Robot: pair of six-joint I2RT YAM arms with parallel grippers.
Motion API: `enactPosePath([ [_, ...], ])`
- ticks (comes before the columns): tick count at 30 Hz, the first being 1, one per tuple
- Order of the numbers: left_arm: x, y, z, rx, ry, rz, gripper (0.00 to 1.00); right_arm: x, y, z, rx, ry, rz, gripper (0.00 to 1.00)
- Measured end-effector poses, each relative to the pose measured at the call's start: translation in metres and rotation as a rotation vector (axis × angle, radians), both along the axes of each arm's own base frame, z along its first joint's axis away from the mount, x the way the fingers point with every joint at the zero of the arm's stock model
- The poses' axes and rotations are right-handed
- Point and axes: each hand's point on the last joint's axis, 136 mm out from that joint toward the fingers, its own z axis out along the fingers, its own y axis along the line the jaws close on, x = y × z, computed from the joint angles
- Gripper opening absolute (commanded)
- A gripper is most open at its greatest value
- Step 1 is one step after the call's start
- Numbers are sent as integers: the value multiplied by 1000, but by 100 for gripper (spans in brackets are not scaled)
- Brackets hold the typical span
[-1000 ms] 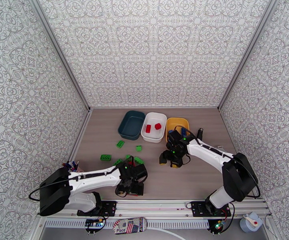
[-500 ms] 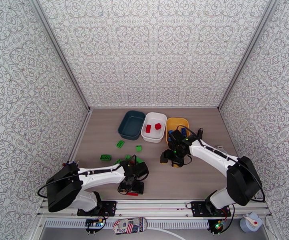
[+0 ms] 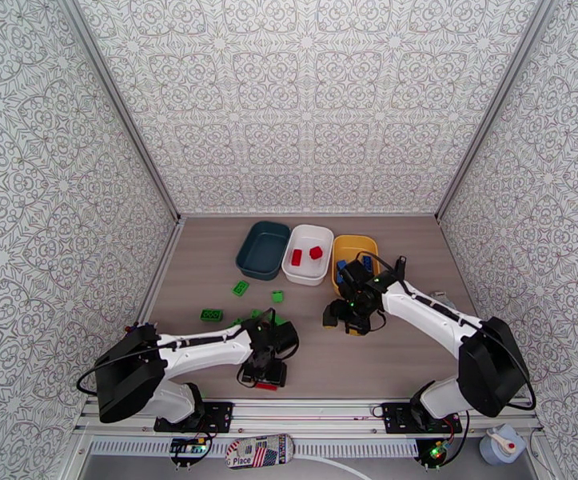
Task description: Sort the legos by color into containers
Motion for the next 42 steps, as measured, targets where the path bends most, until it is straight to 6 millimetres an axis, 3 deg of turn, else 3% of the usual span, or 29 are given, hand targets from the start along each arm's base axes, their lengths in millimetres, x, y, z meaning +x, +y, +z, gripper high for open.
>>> enactPosePath([
  [5, 38, -16, 32, -123, -58, 77, 58, 3, 4, 3, 20, -8, -4, 70],
  [10, 92, -23, 63, -264, -121, 184, 58, 20, 14, 17, 108, -34, -44, 71],
  [15, 158, -34, 91, -400, -181, 278, 58, 49, 23, 37, 235, -76, -123, 71],
  [22, 257, -54, 109, -484, -244, 332, 58, 84, 26, 70, 352, -148, -191, 72],
  [24, 290, -63, 115, -504, -272, 336, 62, 89, 26, 78, 364, -168, -197, 72],
  [27, 335, -77, 124, -535, -312, 328, 79, 91, 20, 87, 374, -194, -208, 72],
  [30, 366, -89, 131, -555, -342, 313, 88, 91, 12, 100, 387, -229, -223, 73],
  [33, 381, -97, 141, -569, -367, 297, 90, 86, 2, 108, 392, -255, -241, 73],
  [35, 381, -97, 146, -568, -370, 289, 90, 83, -3, 108, 381, -260, -249, 73],
  [40, 368, -87, 154, -533, -377, 261, 90, 76, -10, 95, 326, -235, -241, 73],
  [42, 349, -74, 152, -493, -364, 265, 89, 74, -13, 86, 297, -219, -228, 72],
])
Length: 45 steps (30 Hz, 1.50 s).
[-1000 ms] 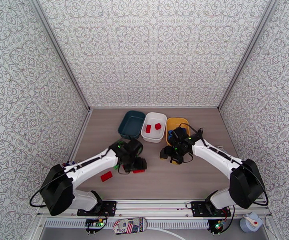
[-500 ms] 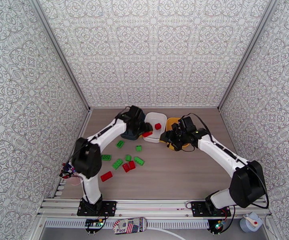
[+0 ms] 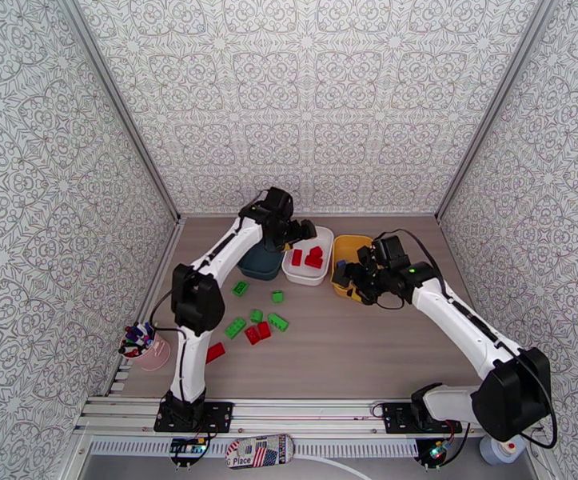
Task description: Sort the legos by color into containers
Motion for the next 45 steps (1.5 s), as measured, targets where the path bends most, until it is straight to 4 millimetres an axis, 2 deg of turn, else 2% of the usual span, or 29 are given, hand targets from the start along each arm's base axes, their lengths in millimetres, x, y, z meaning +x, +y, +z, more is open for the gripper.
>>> enactPosePath([
  [6, -61, 50, 7, 116, -2, 47, 87, 2, 4, -28, -77, 81, 54, 70],
  [10, -101, 85, 3, 185, 4, 106, 84, 9, 34, -32, -115, 81, 150, 69],
  [15, -155, 134, -33, 272, 101, 229, 83, 10, 86, -29, -166, 41, 306, 68],
  [18, -183, 165, -54, 299, 166, 329, 83, 9, 110, -26, -204, 13, 383, 67],
  [21, -203, 194, -66, 295, 206, 443, 85, 9, 127, -24, -227, -10, 443, 67],
  [23, -212, 210, -71, 287, 223, 513, 86, 8, 130, -24, -237, -17, 467, 67],
  [28, -229, 249, -93, 258, 288, 675, 89, 3, 124, -28, -272, -5, 493, 67],
  [31, -236, 264, -109, 233, 334, 746, 90, 0, 121, -29, -282, -2, 506, 67],
  [39, -229, 268, -130, 191, 361, 758, 91, -10, 112, -44, -305, 36, 521, 67],
  [45, -236, 264, -146, 184, 404, 729, 91, -14, 109, -42, -302, 32, 519, 67],
])
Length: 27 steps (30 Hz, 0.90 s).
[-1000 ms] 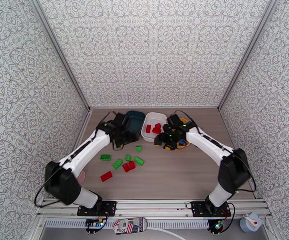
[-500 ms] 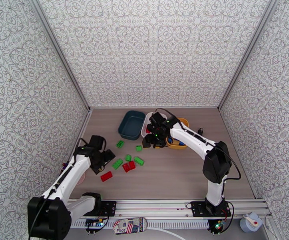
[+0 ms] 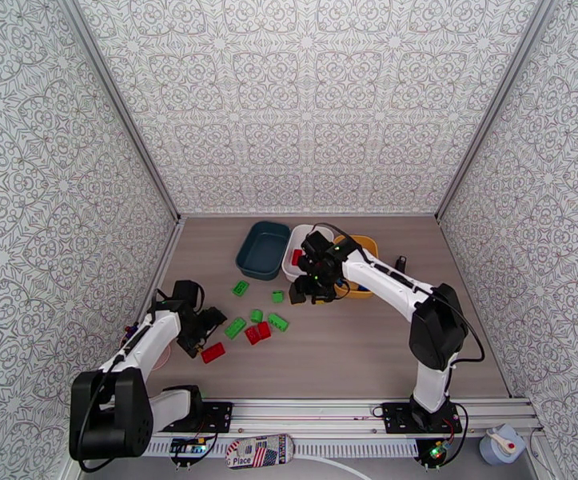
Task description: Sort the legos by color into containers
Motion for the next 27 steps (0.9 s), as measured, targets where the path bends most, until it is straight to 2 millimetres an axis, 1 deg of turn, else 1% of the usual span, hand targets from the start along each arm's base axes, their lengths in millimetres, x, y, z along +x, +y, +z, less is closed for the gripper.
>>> enactPosePath([
  [3, -3, -4, 0, -16, -6, -15, 91, 0, 0, 2, 5, -6, 0, 67],
  [7, -12, -15, 8, -47, -58, -33, 91, 1, 1, 3, 10, -9, -5, 67],
  [10, -24, -29, 8, -100, -83, -31, 91, 3, 2, 4, 14, -13, -9, 67],
  [15, -39, -54, 9, -162, -93, -77, 90, 5, 4, 5, 23, -18, -19, 67],
  [17, -42, -59, 9, -169, -80, -94, 87, 5, 4, 5, 24, -17, -23, 67],
  [19, -47, -59, 8, -152, -57, -105, 83, 5, 4, 5, 24, -16, -25, 67],
  [21, -57, -59, 4, -118, 5, -142, 83, 6, 5, 5, 28, -16, -24, 67],
  [24, -67, -60, 1, -60, 89, -204, 82, 6, 5, 6, 31, -19, -24, 67],
  [27, -70, -62, 0, -10, 139, -274, 81, 7, 5, 5, 32, -21, -24, 67],
])
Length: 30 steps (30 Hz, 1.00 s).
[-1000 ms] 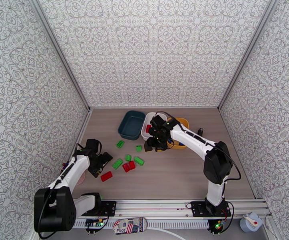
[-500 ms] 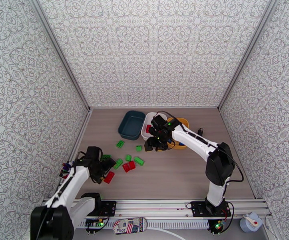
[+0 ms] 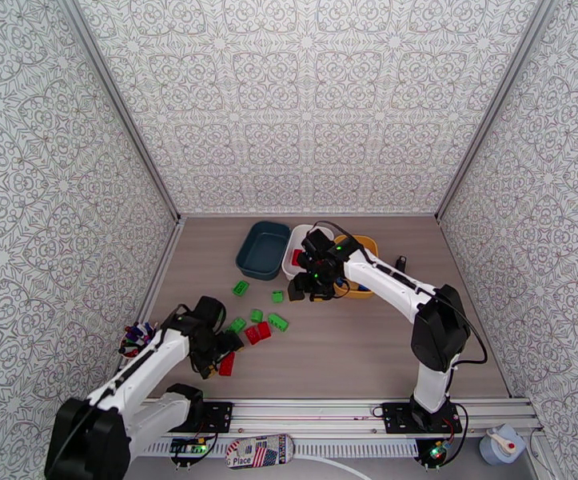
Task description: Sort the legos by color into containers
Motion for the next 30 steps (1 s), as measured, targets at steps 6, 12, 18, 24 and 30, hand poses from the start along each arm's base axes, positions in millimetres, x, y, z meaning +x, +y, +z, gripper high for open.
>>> enactPosePath([
  [6, -7, -5, -7, 50, 48, -84, 71, -7, -6, -10, -14, 21, -9, 67],
  [12, -8, -6, -12, 58, 67, -103, 65, -14, -15, -7, -9, 22, -29, 67],
  [18, -6, -8, -19, 58, 69, -121, 49, -15, -17, -4, -1, 12, -34, 67],
  [24, -4, -11, -19, 53, 60, -155, 36, -19, -21, -7, -7, 24, -44, 67],
  [30, 21, -26, 15, 13, -52, -171, 34, -19, -25, -11, 22, 42, -89, 70],
])
